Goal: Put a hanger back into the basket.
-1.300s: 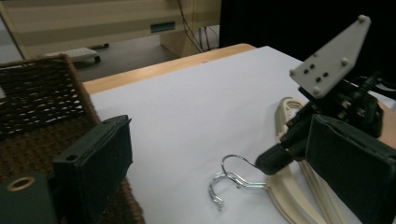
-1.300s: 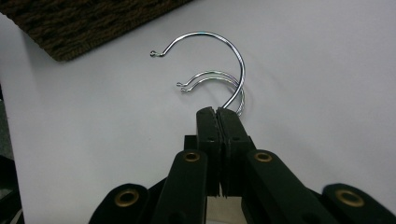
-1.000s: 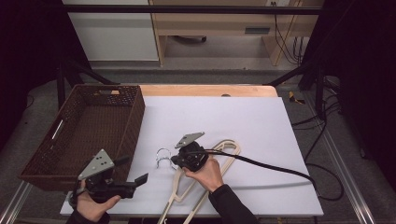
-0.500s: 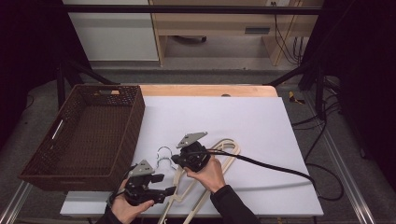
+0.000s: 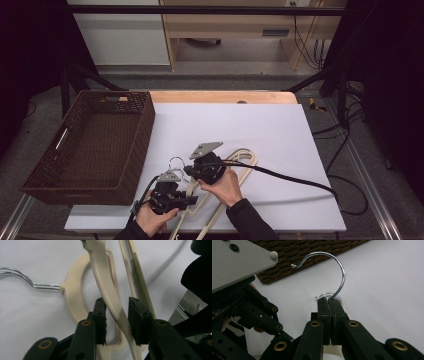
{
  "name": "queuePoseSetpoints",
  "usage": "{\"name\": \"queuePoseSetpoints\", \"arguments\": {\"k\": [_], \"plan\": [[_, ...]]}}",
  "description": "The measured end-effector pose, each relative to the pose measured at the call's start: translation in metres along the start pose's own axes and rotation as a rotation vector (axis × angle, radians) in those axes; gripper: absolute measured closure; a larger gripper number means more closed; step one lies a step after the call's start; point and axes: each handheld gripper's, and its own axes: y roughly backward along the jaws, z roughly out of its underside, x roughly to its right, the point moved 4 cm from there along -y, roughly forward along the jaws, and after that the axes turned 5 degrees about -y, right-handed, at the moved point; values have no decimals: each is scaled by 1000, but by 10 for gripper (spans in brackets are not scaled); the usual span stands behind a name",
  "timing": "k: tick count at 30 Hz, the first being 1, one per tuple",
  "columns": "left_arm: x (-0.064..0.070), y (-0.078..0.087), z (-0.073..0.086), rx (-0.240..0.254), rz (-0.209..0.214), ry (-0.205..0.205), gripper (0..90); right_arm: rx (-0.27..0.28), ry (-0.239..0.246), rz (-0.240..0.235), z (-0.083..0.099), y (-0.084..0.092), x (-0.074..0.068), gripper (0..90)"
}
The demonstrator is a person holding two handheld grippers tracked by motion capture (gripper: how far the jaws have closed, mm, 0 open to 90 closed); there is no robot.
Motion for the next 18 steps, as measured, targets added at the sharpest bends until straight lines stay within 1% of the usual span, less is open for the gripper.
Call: {"name": "queuePoseSetpoints", "arguments": {"k": [1,2,4,5,6,7,8,9,10,11,13,14,15,16,17,18], "plan": [[0,0,0,2,-1,9,710,-1,-2,0,0,0,0,891],[0,0,0,2,-1,9,716,-1,-1,1,0,0,0,891],[0,0,-1,12,7,33,727,0,5,0,0,1,0,891],[0,0,-1,12,7,33,731,-6,7,1,0,3,0,891],[0,1,-1,15,9,44,731,-6,7,1,0,3,0,891],[0,2,-2,24,10,56,739,5,8,2,-1,3,0,890],[0,2,-2,30,9,58,752,4,9,4,-2,7,0,889],[0,3,-3,39,12,65,752,4,9,4,-2,7,0,889],[0,4,-3,46,10,72,759,15,9,7,-3,8,0,889],[1,7,-4,61,10,82,777,33,14,9,-5,13,0,889],[1,8,-5,71,17,89,784,36,11,12,-6,15,-1,888],[1,10,-6,83,18,92,802,53,16,17,-8,23,-2,887],[2,11,-7,88,18,95,810,54,24,17,-8,26,-2,887],[3,14,-9,113,19,105,821,66,33,23,-9,31,-3,888],[3,14,-9,113,19,105,830,66,33,23,-9,31,-3,888],[3,16,-10,121,23,107,840,83,38,27,-10,38,-5,890]]}}
